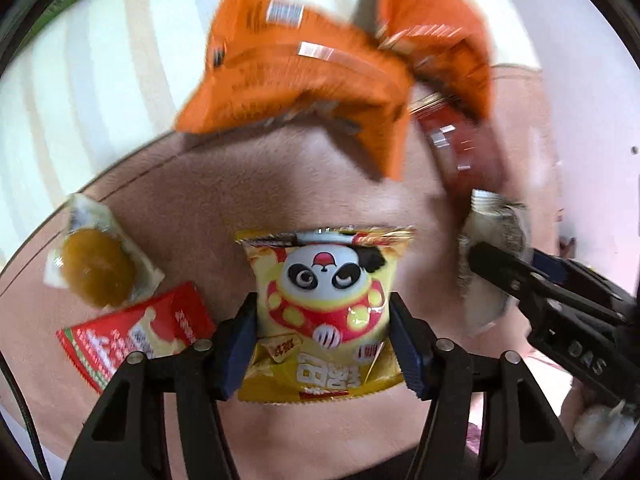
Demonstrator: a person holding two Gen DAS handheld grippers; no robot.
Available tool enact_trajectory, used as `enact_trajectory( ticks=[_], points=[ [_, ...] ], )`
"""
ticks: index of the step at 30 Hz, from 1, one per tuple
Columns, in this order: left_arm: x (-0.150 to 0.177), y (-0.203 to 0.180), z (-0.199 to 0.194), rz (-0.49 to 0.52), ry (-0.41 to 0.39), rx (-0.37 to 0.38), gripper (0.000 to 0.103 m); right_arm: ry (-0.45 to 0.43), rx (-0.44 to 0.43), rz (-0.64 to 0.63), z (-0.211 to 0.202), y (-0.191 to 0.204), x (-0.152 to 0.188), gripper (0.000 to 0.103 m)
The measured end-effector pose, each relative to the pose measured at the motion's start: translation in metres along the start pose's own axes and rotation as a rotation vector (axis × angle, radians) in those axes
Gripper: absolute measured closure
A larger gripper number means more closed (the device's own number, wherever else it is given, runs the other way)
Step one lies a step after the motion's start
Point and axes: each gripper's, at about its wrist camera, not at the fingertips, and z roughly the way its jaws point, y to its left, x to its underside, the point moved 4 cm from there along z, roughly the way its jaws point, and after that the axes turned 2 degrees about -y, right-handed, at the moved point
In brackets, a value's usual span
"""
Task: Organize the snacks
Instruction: 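Carry both packets over the cardboard box and lower them inside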
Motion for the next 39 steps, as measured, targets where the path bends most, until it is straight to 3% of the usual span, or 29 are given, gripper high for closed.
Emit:
enact_trajectory(
  ticks=[6, 12, 15, 17, 22, 26, 32, 39],
  points=[
    [0.002, -0.008, -0.088, 0.019, -0.165, 0.074, 0.046, -0.129, -0.106, 0.002, -0.069, 0.015, -0.013, 0.054],
    [-0.029, 0.018, -0.204, -0.027, -0.366, 0.122, 0.046, -0.284, -0.229, -0.092, -0.162, 0.071, -0.063, 0.054],
    [-0.062, 0.049, -0.255, -0.061, -0.446, 0.075, 0.046, -0.339, -0.277, -0.184, -0.2, 0.113, -0.1, 0.054],
    [-0.083, 0.073, -0.275, -0.097, -0.484, 0.031, 0.046, -0.349, -0.284, -0.225, -0.201, 0.143, -0.123, 0.054],
    [-0.135, 0.153, -0.291, -0.218, -0.495, -0.065, 0.046, -0.31, -0.265, -0.311, -0.178, 0.2, -0.185, 0.054],
    [-0.178, 0.196, -0.274, -0.272, -0.458, -0.165, 0.046, -0.254, -0.205, -0.366, -0.137, 0.231, -0.215, 0.054],
    [-0.227, 0.235, -0.233, -0.334, -0.401, -0.213, 0.046, -0.176, -0.134, -0.425, -0.081, 0.258, -0.234, 0.054],
    [-0.256, 0.254, -0.22, -0.338, -0.351, -0.244, 0.045, -0.089, -0.115, -0.451, -0.048, 0.264, -0.236, 0.049]
  ],
)
